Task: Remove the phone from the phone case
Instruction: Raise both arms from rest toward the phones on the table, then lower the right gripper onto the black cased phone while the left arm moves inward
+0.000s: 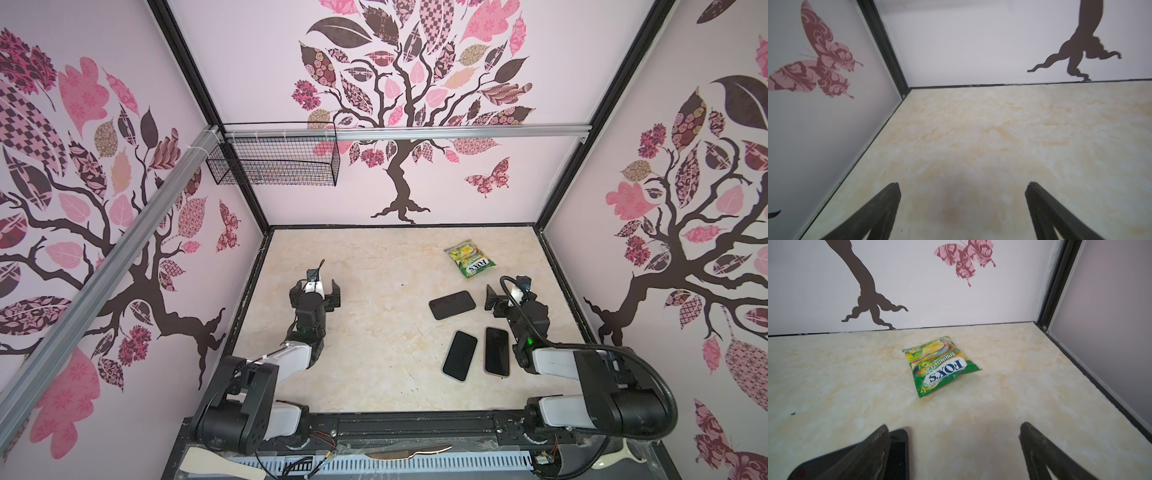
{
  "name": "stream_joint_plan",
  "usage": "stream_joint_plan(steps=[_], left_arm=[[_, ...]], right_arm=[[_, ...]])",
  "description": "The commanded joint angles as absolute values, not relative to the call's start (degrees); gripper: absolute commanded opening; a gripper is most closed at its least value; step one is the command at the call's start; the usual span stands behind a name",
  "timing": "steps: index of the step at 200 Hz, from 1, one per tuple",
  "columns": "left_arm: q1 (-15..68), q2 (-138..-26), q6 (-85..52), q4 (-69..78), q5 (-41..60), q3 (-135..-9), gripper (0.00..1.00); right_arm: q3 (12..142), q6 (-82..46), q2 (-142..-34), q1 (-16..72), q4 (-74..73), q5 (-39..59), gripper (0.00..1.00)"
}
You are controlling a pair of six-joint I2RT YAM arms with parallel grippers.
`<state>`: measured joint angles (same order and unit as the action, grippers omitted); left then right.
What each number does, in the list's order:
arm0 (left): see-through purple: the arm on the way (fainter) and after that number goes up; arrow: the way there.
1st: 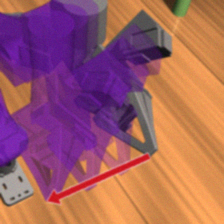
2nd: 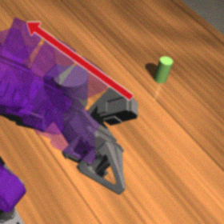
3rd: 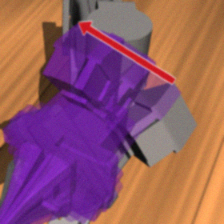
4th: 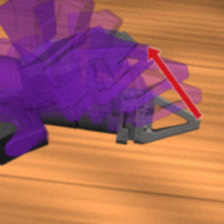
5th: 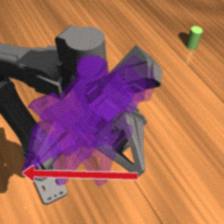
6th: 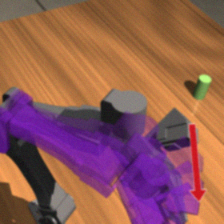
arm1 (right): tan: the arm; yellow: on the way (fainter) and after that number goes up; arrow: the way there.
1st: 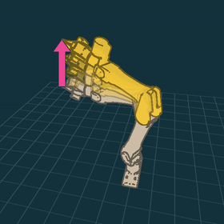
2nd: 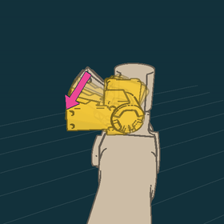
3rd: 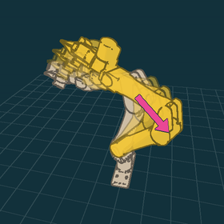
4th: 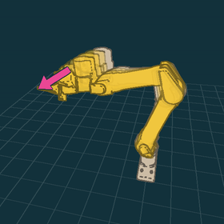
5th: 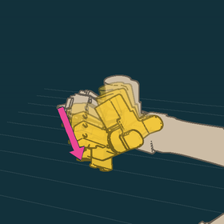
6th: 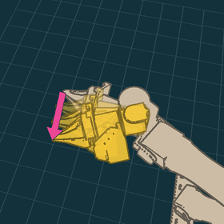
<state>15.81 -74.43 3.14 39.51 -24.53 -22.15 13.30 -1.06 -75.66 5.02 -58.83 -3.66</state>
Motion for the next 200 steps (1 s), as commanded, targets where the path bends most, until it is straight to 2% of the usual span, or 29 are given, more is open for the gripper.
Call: stream_joint_plan(steps=[1,21,71,93,106,116,145,166,200], left_arm=[[21.74,-70.93,7.43,31.05,-35.85,-24.94,0.98],[25.72,-68.31,4.02,22.65,-41.27,-28.77,0.98],[26.74,-64.56,-18.90,-8.96,-39.07,-41.84,0.98],[26.69,-64.03,-28.49,-19.38,-37.58,-46.29,0.98],[26.61,-63.97,-29.45,-21.26,-31.65,-47.47,0.98],[26.64,-64.31,-31.43,-22.83,-27.98,-48.15,0.98],[27.09,-66.29,-33.06,-23.32,-19.23,-48.56,0.98],[30.43,-68.17,-31.91,-20.37,-18.56,-48.19,0.98],[36.26,-72.18,-29.97,-19.69,-15.11,-51.49,0.98]], right_arm=[[16.32,-1.89,-71.06,8.54,-50.28,-7.56,1.00],[18.95,-3.47,-69.20,11.05,-46.81,-6.86,1.00],[20.89,-16.70,-63.55,11.08,-38.38,-8.26,1.00],[24.89,-25.08,-61.28,11.07,-25.52,-9.03,1.00],[31.32,-33.24,-61.90,11.08,-8.81,-13.61,1.00],[34.85,-34.10,-63.72,11.08,-1.71,-14.11,1.00],[39.46,-30.30,-68.75,11.07,4.87,-6.83,1.00],[40.49,-30.01,-72.26,11.07,3.43,1.23,1.00],[47.24,-33.44,-81.29,11.40,10.62,3.87,1.00]])
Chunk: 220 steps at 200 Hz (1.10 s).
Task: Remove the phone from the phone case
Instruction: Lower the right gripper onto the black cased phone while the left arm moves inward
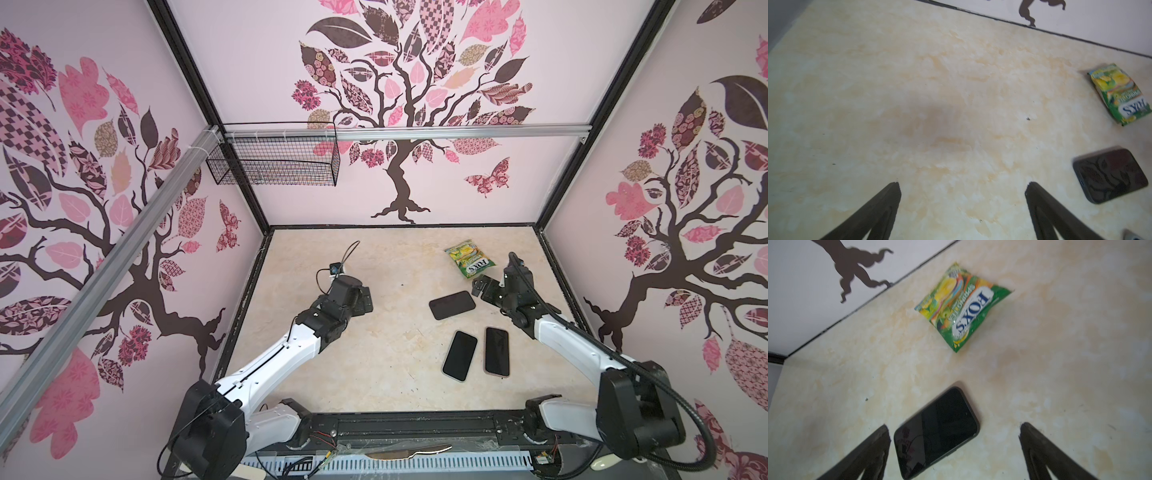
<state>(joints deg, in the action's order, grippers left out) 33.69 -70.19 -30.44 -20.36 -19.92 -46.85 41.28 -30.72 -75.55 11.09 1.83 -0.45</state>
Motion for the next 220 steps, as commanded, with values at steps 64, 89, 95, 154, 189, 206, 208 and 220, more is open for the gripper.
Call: stream_joint_plan(steps=[64,89,95,154,189,206,208,220], left_arm=[[36.93,-73.14,-30.12,-15.56,-5.98,-50.52,0.98],[36.97,-72.52,-29.64,-17.23,-5.77,-50.86,0.98],[36.92,-72.30,-29.62,-17.21,-5.93,-50.47,0.98],[36.99,-71.19,-30.28,-17.94,-6.75,-49.37,0.98],[36.96,-70.93,-31.16,-17.86,-7.61,-48.98,0.98],[36.94,-70.97,-31.36,-17.88,-7.30,-49.04,0.98],[36.92,-70.94,-31.28,-17.89,-7.29,-49.04,0.98],[36.96,-70.76,-31.32,-18.28,-7.87,-49.07,0.98]], right_arm=[[51.87,-39.06,-91.59,12.13,12.95,9.20,0.93],[53.39,-39.83,-94.27,12.83,14.14,9.48,0.91],[53.51,-39.92,-94.60,12.91,14.24,9.18,0.90],[52.80,-41.01,-96.45,13.08,13.53,11.06,0.89],[53.94,-40.52,-98.40,13.17,12.87,12.09,0.90],[55.09,-40.68,-99.76,13.44,12.84,12.28,0.90],[55.19,-40.64,-99.85,13.49,12.88,12.29,0.90],[56.32,-40.65,-100.93,14.00,13.27,12.24,0.90]])
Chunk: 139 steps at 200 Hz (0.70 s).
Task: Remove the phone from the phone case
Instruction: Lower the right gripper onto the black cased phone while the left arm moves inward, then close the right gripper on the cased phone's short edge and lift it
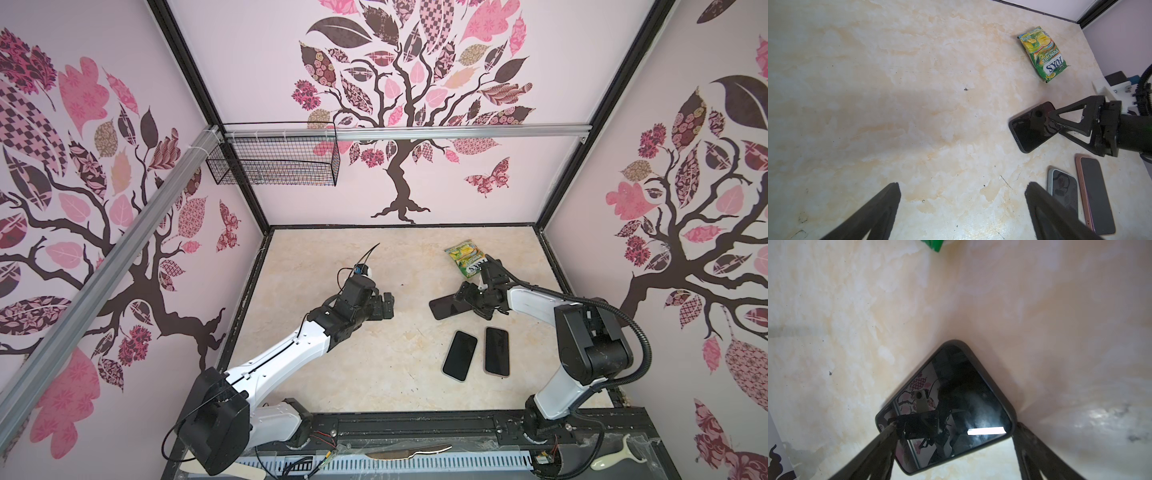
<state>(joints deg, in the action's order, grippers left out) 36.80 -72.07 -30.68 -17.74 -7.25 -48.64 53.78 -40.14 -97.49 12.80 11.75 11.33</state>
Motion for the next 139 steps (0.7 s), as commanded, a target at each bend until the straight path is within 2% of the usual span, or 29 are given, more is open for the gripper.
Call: stream_joint_plan(steps=[1,25,63,104,139], left_arm=[[36.94,-70.75,-31.35,-18.32,-7.98,-49.05,0.98],[36.63,-69.48,-33.30,-19.14,-10.60,-48.52,0.98],[35.27,-66.42,-35.27,-19.18,-9.57,-46.12,0.98],[29.21,-62.54,-38.74,-19.51,-5.80,-42.98,0.98],[28.75,-60.39,-36.51,-21.93,-6.59,-42.69,0.98]], right_arm=[[56.42,-40.63,-101.05,14.03,13.27,12.23,0.90],[59.65,-40.38,-103.84,15.59,14.32,10.42,0.91],[68.07,-40.08,-109.71,19.99,19.02,5.23,0.92],[77.66,-39.21,-115.86,25.24,24.13,-1.54,0.93],[85.46,-40.20,-121.03,27.90,28.49,-5.53,0.93]])
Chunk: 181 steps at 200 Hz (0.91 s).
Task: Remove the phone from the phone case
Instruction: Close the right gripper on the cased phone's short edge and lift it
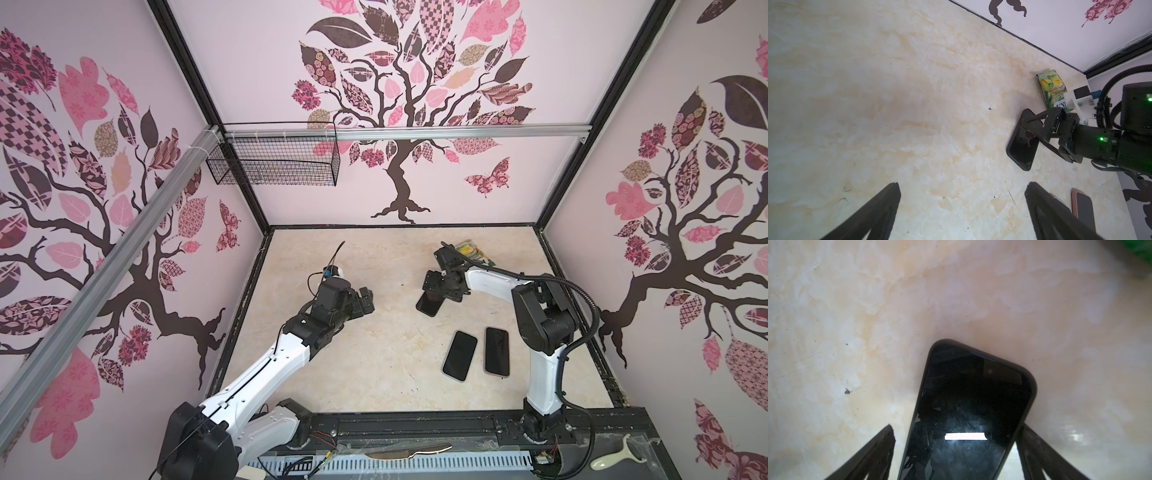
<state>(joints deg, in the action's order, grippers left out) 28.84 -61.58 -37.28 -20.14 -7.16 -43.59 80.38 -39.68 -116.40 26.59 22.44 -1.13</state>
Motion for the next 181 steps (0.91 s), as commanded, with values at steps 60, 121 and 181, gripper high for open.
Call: stream_joint_plan(steps=[60,121,181], left_arm=[[28.66,-58.23,-37.20,-23.07,-6.75,-41.07,0.98],[28.73,-57.57,-37.64,-22.51,-6.41,-39.82,0.98],[28.70,-57.65,-37.70,-22.90,-8.44,-39.82,0.98]], right_arm=[[100.19,-39.34,-130.57,29.94,36.91,-10.51,0.93],[110.48,-37.08,-137.15,31.36,44.23,-13.52,0.92],[110.61,-35.24,-137.64,32.10,45.93,-13.63,0.82]])
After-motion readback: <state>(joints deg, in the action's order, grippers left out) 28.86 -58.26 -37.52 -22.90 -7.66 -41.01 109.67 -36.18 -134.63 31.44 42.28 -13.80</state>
